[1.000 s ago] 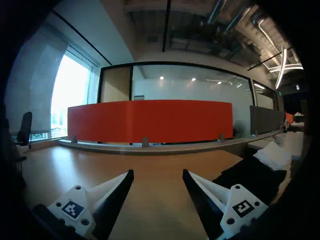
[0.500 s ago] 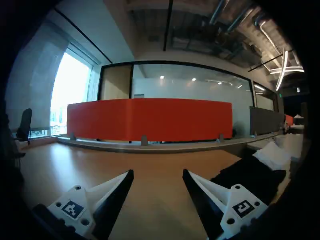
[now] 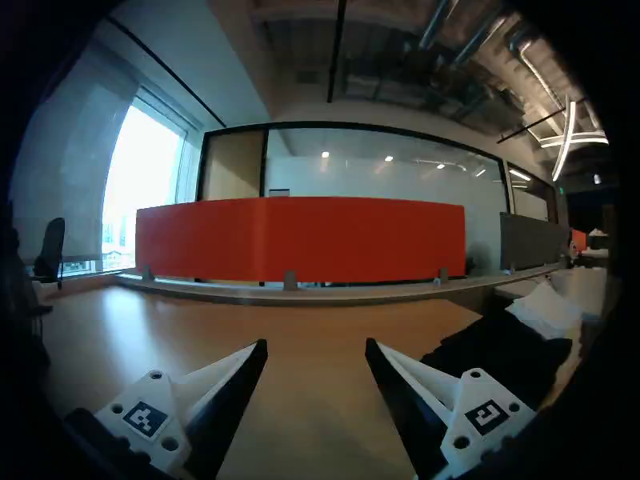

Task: Fold towel

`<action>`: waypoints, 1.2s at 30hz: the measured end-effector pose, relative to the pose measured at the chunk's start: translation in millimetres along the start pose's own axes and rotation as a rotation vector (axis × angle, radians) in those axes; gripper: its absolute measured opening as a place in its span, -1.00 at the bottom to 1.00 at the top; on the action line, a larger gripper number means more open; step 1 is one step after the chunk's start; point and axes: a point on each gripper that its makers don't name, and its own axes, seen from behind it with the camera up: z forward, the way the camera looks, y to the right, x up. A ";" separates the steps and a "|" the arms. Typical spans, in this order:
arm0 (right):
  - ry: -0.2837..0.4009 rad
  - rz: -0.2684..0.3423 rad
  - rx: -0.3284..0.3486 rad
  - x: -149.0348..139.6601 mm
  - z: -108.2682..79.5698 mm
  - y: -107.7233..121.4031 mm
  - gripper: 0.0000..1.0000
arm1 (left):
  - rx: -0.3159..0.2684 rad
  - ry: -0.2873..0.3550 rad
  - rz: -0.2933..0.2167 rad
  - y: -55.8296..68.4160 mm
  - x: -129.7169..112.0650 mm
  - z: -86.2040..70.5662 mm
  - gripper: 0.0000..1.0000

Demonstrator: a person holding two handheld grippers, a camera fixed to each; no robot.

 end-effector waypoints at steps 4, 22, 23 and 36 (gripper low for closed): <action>-0.001 0.000 0.000 -0.2 0.0 0.3 0.92 | 0.000 0.000 0.000 -0.3 0.0 0.0 0.92; -0.001 0.001 0.000 -0.6 0.7 0.3 1.00 | 0.000 0.000 0.000 -0.3 0.6 -0.1 0.92; -0.001 0.001 0.000 -0.6 0.7 0.3 1.00 | 0.000 0.000 0.000 -0.3 0.5 -0.1 0.92; -0.001 0.001 0.000 -0.5 0.5 0.7 1.00 | 0.000 0.000 0.000 -0.1 -0.3 0.0 0.92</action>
